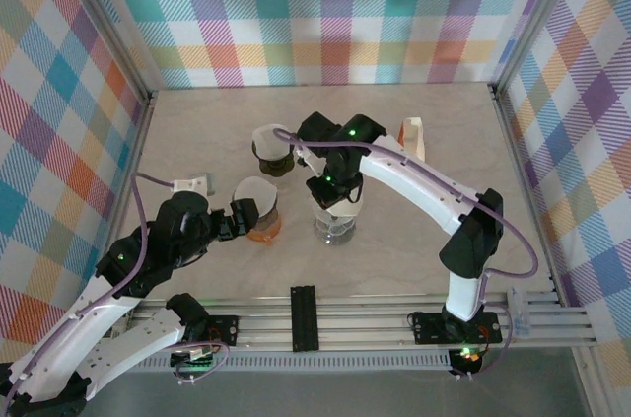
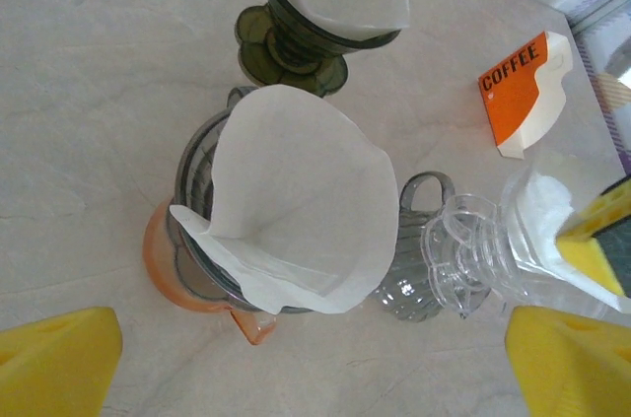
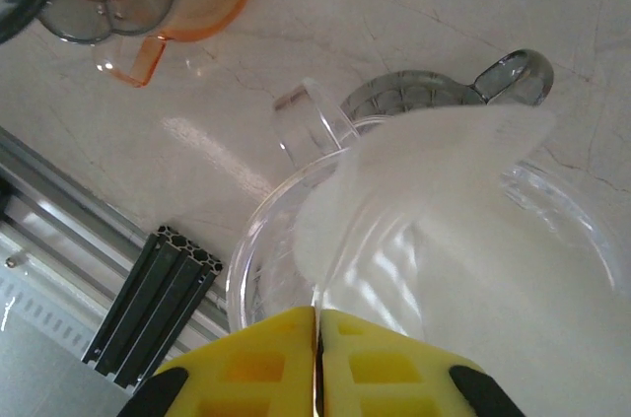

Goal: Place the coffee filter in the dripper

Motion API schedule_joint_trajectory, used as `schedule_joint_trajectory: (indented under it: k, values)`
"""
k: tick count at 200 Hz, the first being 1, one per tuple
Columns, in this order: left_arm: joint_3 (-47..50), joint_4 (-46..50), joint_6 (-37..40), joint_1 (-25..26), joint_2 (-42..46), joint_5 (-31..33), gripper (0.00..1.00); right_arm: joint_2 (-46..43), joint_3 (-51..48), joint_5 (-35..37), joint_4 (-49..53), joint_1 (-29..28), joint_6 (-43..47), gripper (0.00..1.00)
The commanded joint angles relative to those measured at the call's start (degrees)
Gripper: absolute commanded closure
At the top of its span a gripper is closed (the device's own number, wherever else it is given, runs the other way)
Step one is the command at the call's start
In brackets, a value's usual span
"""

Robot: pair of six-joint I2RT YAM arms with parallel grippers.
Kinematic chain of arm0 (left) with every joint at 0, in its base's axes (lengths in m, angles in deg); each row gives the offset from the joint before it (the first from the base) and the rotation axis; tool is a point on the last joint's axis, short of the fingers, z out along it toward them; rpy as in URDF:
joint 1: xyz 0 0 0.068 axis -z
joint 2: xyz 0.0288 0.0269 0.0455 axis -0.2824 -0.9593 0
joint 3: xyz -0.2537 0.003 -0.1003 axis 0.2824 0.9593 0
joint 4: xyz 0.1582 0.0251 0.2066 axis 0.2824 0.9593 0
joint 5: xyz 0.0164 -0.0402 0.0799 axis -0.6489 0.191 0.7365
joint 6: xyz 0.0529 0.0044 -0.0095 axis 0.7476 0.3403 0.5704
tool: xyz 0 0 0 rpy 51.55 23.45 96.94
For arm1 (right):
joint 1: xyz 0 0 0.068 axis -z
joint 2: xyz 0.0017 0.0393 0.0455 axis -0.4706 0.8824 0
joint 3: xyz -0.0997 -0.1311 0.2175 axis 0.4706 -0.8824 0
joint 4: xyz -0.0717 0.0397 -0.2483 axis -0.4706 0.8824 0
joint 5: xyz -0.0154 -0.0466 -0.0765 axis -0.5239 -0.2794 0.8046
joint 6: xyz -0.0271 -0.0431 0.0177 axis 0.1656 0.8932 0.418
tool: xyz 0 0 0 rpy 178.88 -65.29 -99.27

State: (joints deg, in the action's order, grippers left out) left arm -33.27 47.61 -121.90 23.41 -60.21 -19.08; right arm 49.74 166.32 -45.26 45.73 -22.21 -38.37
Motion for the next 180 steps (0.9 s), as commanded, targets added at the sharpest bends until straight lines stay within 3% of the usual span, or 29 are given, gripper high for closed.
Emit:
schedule_joint_trajectory:
  k: [1,46,94,110,138,158,180]
  values:
    - [-1.1,-2.3,1.5,-0.7,-0.6,-1.8,0.0,-0.9,-1.6,0.2,-2.8,-0.3,-1.0,0.88]
    - [-3.2,-2.7,2.3,-0.8,-2.9,-4.0,0.0,-1.9,-3.7,1.2,-4.9,-0.2,-1.7,0.83]
    - [-6.9,-2.7,3.6,-0.8,-5.4,-5.1,0.0,-8.0,-6.8,2.0,-8.8,-0.2,-2.1,0.48]
    - [-8.0,-2.8,3.7,-0.8,-6.3,-5.6,0.0,-10.3,-8.0,2.4,-9.8,-0.2,-2.2,0.41]
    - [-10.0,-2.9,4.1,-0.7,-8.7,-7.1,0.01,-15.4,-10.8,3.7,-12.3,-0.2,-2.8,0.34]
    - [-11.4,-3.4,4.6,-0.7,-11.4,-10.1,0.08,-18.6,-13.2,6.3,-14.6,0.1,-2.9,0.31]
    - [-13.4,-3.4,5.0,-0.7,-15.6,-14.4,0.16,-20.5,-16.0,6.6,-16.7,3.4,-4.3,0.35]
